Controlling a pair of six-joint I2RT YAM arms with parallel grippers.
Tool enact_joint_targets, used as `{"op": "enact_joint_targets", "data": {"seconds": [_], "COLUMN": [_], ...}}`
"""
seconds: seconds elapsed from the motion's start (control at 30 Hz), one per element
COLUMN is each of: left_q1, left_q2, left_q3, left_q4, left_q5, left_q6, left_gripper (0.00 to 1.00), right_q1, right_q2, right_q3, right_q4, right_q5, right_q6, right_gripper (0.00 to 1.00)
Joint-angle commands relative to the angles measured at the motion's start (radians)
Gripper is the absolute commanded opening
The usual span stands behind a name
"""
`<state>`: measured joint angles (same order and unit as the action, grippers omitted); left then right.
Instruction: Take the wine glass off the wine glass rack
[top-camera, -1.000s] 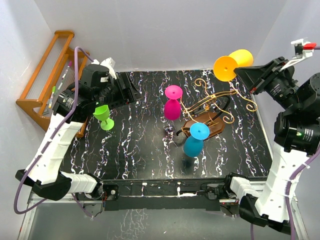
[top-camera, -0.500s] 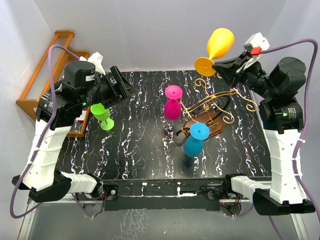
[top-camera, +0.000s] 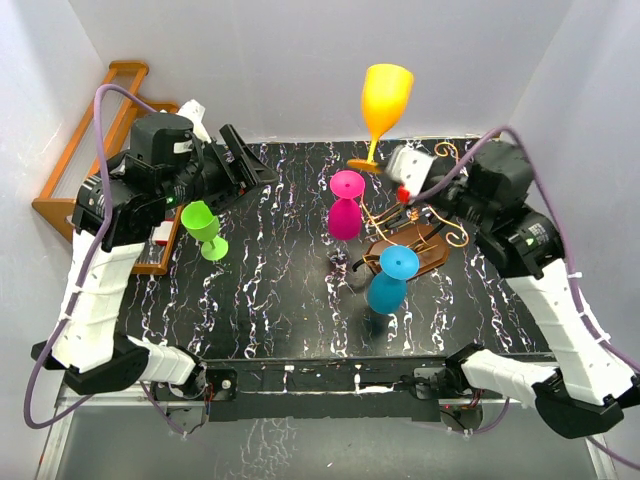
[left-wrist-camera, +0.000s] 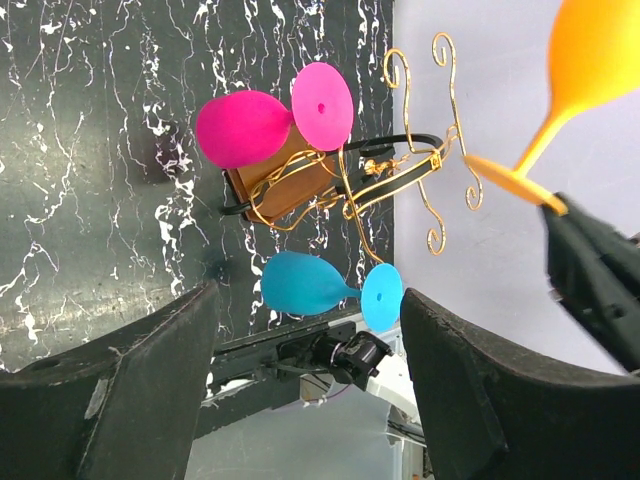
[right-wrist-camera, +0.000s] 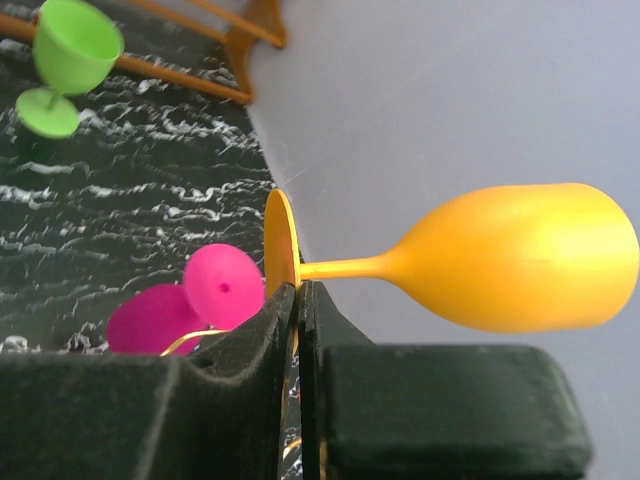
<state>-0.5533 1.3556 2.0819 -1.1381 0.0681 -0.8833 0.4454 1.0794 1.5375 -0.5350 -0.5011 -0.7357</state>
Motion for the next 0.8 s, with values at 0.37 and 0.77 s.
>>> {"op": "enact_joint_targets", "data": {"seconds": [0.37,0.77], "left_q1": [-0.005,-0.004], "left_q2": [0.033,0.017], "left_q3": [0.125,0.059], "left_q4": [-0.11,-0.086], "left_q5": [-0.039,-0.055], "left_q6": [-0.01,-0.074], "left_gripper": [0.7,0.7], "right_q1": [0.51,0.743], "right_q2": [-0.055,-0.157], "right_q3": [-0.182,-0.362], "right_q4": [-0.105,-0.057], "right_q5": [0.5,0.62], "right_q6": [-0.464,-0.524], "right_gripper": [0.08,0.08]}}
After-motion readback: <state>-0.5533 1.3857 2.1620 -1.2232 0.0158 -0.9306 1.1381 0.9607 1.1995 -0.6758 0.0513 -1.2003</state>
